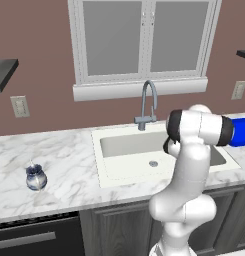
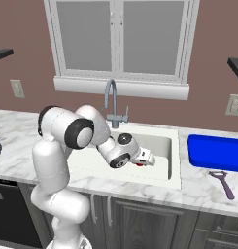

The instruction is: Pick up all produce items and place them in the sink. Turn on the sink faucet to wash them. Then turn the sink off and put them in the tray.

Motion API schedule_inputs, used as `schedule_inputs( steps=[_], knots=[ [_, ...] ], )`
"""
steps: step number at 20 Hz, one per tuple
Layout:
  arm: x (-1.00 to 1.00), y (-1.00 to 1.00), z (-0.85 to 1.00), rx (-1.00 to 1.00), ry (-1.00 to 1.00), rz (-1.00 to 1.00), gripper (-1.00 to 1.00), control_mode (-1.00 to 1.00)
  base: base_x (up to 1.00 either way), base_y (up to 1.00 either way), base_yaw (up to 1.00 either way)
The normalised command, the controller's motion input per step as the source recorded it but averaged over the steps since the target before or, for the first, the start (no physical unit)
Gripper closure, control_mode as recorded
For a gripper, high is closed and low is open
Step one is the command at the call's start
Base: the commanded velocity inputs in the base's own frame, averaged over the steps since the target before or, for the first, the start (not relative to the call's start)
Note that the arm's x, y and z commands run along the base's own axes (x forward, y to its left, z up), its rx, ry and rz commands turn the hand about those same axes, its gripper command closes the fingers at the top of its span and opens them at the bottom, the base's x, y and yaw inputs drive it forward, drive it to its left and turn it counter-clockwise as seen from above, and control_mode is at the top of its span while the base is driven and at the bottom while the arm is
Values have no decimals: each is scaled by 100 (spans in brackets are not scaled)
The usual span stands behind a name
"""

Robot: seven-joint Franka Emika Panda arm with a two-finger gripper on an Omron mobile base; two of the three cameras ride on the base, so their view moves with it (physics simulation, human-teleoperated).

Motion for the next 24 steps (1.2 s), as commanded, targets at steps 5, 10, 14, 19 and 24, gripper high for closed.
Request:
schedule_inputs(
  steps=[5,10,14,19,24],
  knots=[
    [0,-4,100,-3,0,-12,100,-100,0,0,0],
    [0,-5,100,0,1,-12,100,-100,0,0,0],
    [3,-1,100,0,2,-9,100,-100,0,0,0],
    [7,0,100,0,3,-7,100,-100,0,0,0],
    [3,0,100,0,4,-7,100,-100,0,0,0]
  ],
)
